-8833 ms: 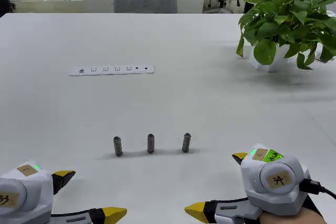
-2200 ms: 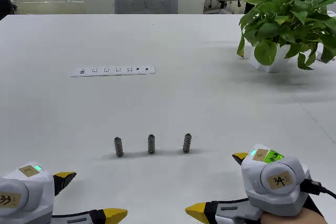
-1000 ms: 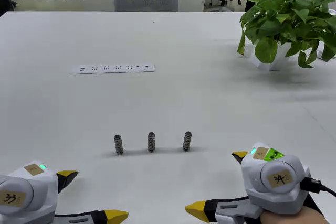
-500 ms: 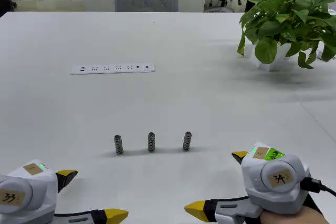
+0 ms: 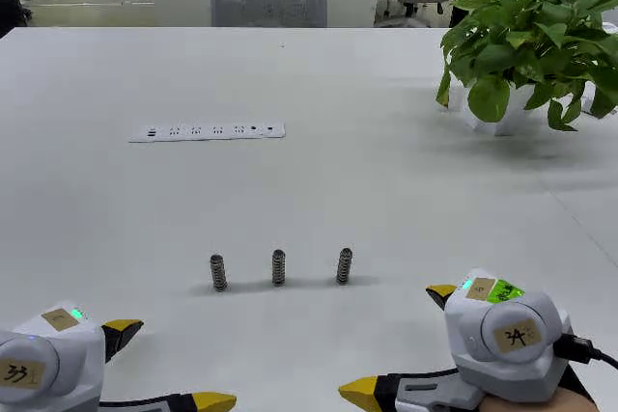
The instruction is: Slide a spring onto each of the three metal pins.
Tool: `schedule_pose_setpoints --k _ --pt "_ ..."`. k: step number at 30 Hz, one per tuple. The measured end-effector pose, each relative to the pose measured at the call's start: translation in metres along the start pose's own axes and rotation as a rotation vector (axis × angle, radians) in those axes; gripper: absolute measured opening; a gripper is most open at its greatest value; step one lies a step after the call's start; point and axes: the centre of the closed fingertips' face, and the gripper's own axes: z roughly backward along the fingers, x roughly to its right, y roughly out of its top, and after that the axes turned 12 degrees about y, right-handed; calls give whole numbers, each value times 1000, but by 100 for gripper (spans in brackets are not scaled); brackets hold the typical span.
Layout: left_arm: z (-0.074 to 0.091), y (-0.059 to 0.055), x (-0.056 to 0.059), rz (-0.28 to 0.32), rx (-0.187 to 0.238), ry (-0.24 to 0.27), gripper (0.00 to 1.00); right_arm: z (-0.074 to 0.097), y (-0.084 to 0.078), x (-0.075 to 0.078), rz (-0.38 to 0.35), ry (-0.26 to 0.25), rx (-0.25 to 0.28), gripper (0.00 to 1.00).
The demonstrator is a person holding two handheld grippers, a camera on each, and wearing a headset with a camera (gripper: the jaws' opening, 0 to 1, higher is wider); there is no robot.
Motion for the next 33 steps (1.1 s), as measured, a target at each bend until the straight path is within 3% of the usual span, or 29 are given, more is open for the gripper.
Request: schedule_pose_setpoints --k 10,18,33 --pt "0 1 0 2 2 1 95 -1 -1 1 -4 1 -1 99" --pt "-2 -2 -8 5 6 7 95 0 0 -1 -2 2 -4 99" --pt "0 3 -5 13 14 12 95 0 -1 0 -4 1 0 99"
